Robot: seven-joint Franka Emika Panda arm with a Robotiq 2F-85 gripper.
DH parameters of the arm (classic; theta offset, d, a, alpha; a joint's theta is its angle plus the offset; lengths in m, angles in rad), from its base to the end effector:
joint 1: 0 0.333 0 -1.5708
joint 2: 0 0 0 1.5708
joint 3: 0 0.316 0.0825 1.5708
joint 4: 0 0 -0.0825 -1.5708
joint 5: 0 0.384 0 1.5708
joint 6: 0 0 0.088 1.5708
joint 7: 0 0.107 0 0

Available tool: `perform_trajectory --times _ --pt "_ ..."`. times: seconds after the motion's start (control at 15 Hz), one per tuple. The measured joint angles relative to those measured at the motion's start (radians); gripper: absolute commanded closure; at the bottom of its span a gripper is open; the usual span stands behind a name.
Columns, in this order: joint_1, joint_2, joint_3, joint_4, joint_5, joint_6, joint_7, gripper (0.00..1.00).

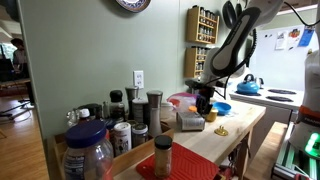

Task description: Put the silver container upright

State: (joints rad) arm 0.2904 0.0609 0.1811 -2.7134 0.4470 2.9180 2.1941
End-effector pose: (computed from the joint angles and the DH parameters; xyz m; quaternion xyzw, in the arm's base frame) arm 0.3799 0.1648 0.2193 -0.4721 0.8760 0.0516 0.0839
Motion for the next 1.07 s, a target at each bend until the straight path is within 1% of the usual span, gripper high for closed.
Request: perform_trajectory --times 0.07,0.2,0.53,0.8,1.07 --pt "-0.003 -0.017 -0.004 -0.003 -0.056 -0.037 0.034 0.78" --pt "-0.004 -0.055 -0.001 -0.001 -0.126 -0.115 0.078 0.78" --pt "-0.006 -0.140 0.028 0.022 -0.168 -0.264 0.107 0.78" --pt "-0.009 -0.174 0.050 0.043 -0.195 -0.324 0.137 0.78" --pt "-0.018 -0.180 0.068 0.061 -0.227 -0.346 0.179 0.78"
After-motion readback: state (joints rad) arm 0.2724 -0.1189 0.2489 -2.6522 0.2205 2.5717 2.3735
